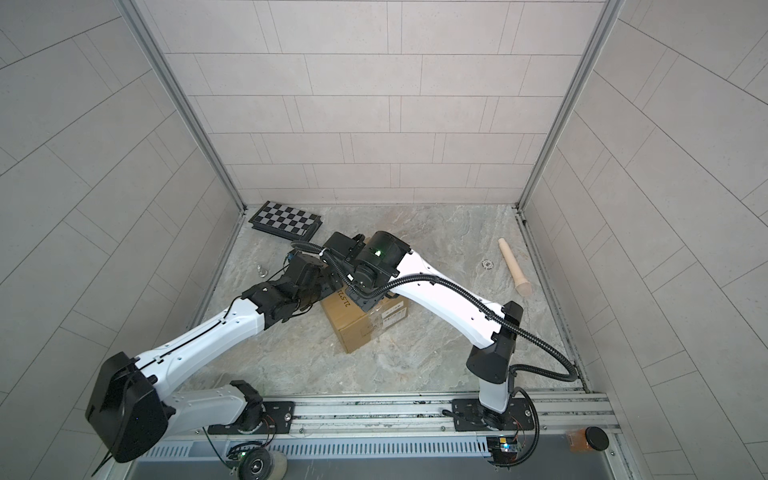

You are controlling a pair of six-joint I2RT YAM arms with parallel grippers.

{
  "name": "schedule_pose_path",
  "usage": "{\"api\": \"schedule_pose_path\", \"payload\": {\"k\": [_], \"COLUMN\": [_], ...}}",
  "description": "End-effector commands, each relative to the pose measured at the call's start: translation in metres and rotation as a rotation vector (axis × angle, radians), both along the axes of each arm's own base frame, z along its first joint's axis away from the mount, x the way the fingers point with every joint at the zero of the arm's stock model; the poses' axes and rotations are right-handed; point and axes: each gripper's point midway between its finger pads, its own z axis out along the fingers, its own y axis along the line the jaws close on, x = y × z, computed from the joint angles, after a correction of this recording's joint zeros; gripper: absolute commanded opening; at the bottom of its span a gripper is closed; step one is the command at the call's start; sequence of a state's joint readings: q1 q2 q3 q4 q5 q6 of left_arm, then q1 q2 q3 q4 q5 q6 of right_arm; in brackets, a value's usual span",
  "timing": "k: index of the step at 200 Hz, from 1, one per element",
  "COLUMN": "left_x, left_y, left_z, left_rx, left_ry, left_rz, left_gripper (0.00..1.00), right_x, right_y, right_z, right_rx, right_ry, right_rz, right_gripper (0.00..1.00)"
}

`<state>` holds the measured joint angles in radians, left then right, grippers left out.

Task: Unpack the express box

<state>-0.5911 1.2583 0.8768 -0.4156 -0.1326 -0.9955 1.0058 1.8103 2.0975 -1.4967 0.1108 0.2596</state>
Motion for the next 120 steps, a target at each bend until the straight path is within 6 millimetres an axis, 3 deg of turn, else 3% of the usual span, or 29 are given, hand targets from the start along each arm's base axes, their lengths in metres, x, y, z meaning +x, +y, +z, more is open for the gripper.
{"api": "schedule_pose_path", "payload": {"k": [1, 38, 64, 120], "left_x": [-0.060, -0.057, -0.056, -0.055], "left_y": [0.054, 0.052, 0.051, 0.055], "left_z": [-0.083, -0.078, -0.077, -0.083], "left_rx": [0.295, 0.279, 0.276, 0.293], "left_ry": [0.342, 0.322, 0.316, 0.326], "left_rz": [0.002, 0.001, -0.004, 0.000], "left_gripper": [0.98, 0.98, 0.98, 0.98], "right_x": [-0.062, -0.042, -0.039, -0.065], "right_y": [-0.040, -0.006, 0.003, -0.039], "right_z": [-0.003, -0.010, -0.014, 0.001], "right_rx": [-0.140, -0.102, -0.092, -0.119], "right_ry": [0.227, 0.197, 0.202, 0.227], "right_rz": [0.070, 0.102, 0.107, 0.066], "right_gripper": [0.00, 0.00, 0.00, 0.00]}}
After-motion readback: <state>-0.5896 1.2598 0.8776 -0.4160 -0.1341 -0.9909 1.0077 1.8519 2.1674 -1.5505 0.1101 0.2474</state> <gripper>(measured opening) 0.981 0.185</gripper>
